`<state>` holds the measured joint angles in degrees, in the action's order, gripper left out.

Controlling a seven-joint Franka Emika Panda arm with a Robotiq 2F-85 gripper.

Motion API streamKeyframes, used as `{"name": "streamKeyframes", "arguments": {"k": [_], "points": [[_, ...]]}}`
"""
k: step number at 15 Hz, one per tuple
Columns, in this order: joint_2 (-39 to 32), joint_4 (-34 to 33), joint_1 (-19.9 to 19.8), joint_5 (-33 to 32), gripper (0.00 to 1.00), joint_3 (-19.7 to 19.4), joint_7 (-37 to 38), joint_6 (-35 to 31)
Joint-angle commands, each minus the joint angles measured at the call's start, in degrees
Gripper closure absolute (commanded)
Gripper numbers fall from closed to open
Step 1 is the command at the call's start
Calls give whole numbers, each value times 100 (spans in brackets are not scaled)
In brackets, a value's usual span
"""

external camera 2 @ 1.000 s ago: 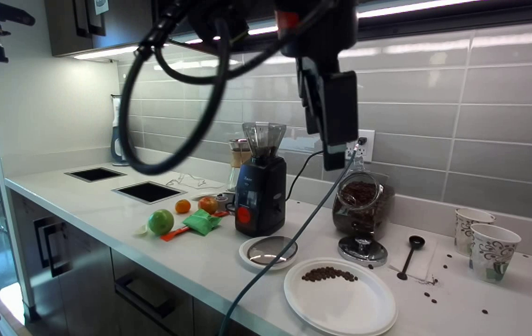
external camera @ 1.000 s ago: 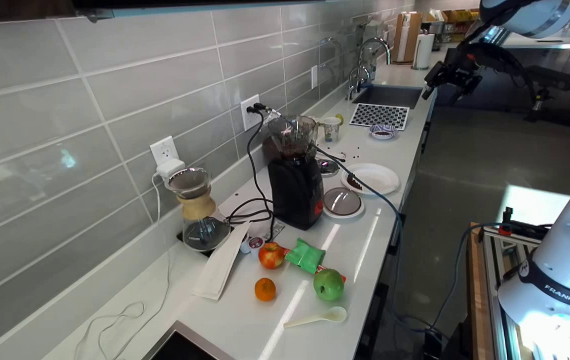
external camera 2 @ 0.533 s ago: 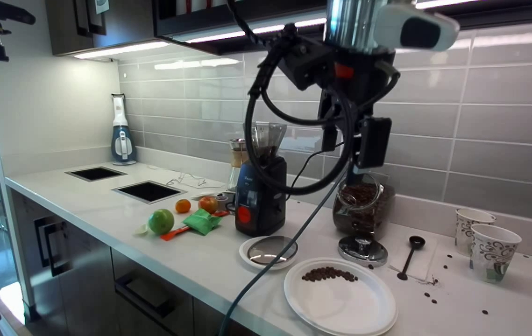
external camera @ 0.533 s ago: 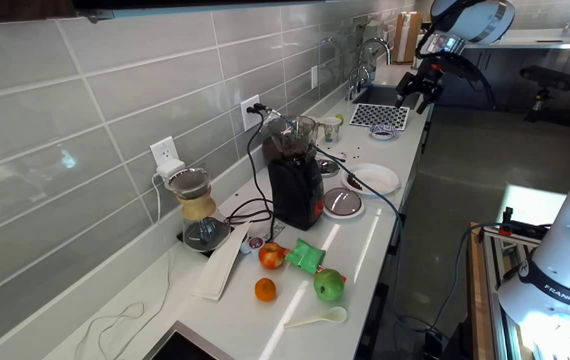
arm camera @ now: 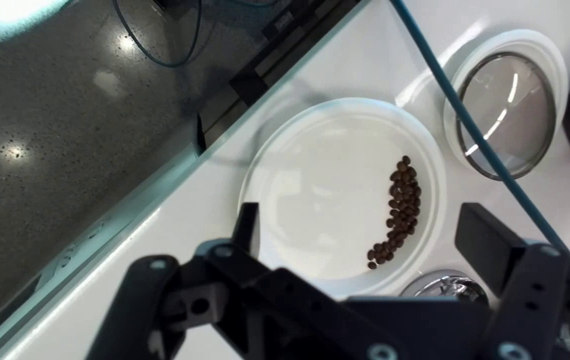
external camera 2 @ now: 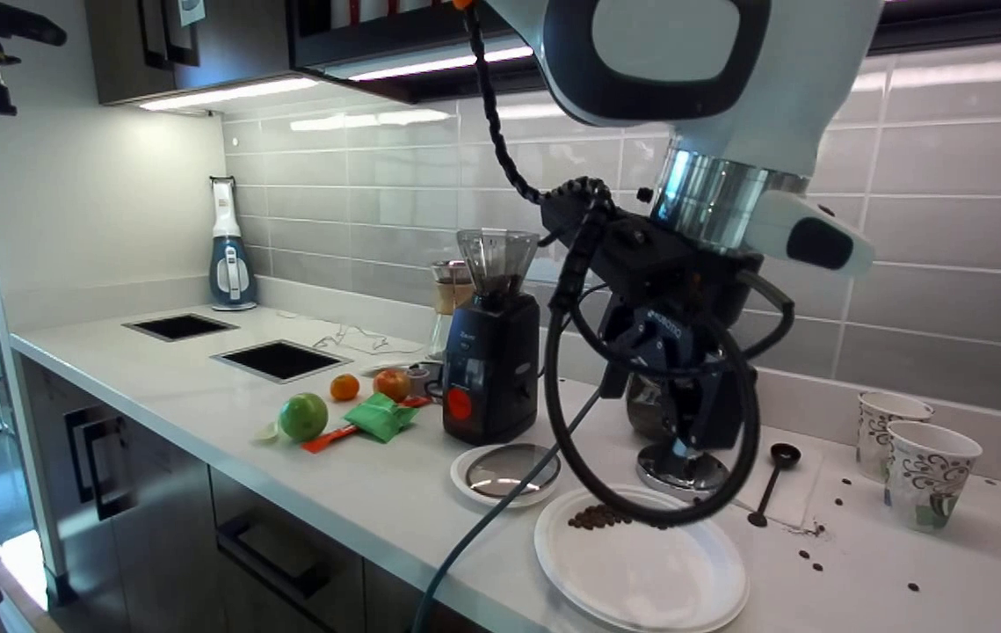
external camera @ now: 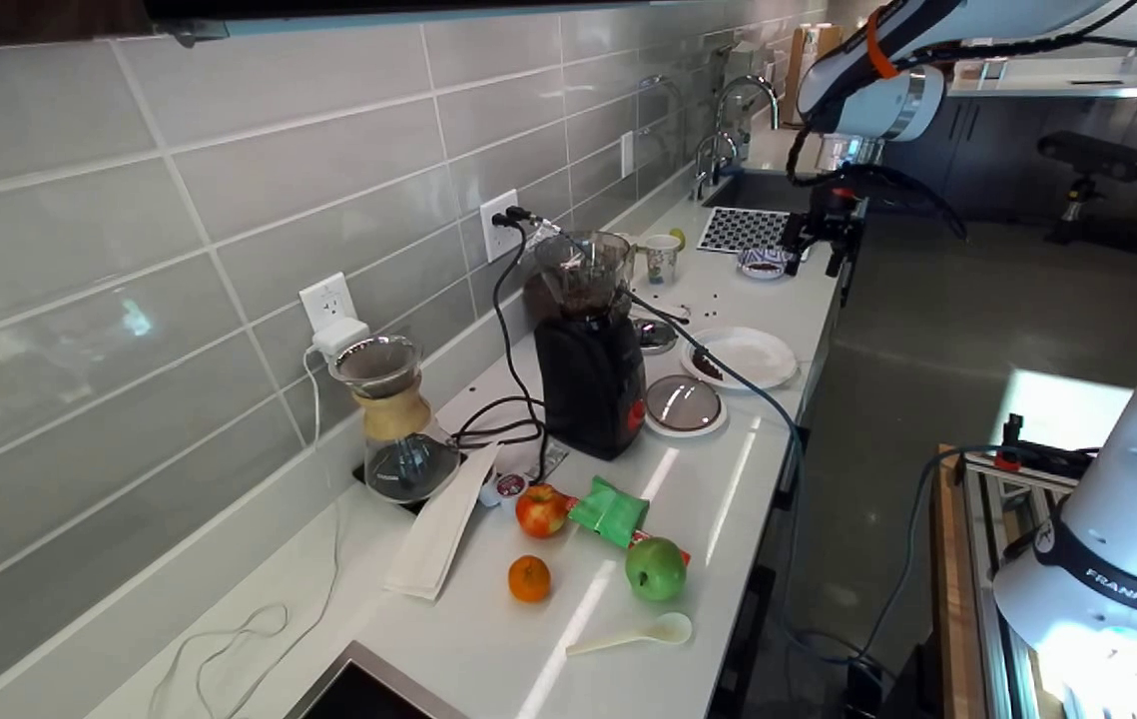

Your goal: Pour the coffee beans from the white plate into the coffeemaker.

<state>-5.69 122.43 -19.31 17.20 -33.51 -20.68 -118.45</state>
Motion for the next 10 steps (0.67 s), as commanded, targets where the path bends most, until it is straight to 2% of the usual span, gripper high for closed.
{"name": "streamKeyframes", "arguments": {"k": [1, 6, 10], "points": [[-66, -46, -342, -20, 0, 305, 7, 0], [-117, -117, -385, -12, 0, 338, -5, 9], [-449, -162, -642, -146, 0, 568, -877, -141]]}}
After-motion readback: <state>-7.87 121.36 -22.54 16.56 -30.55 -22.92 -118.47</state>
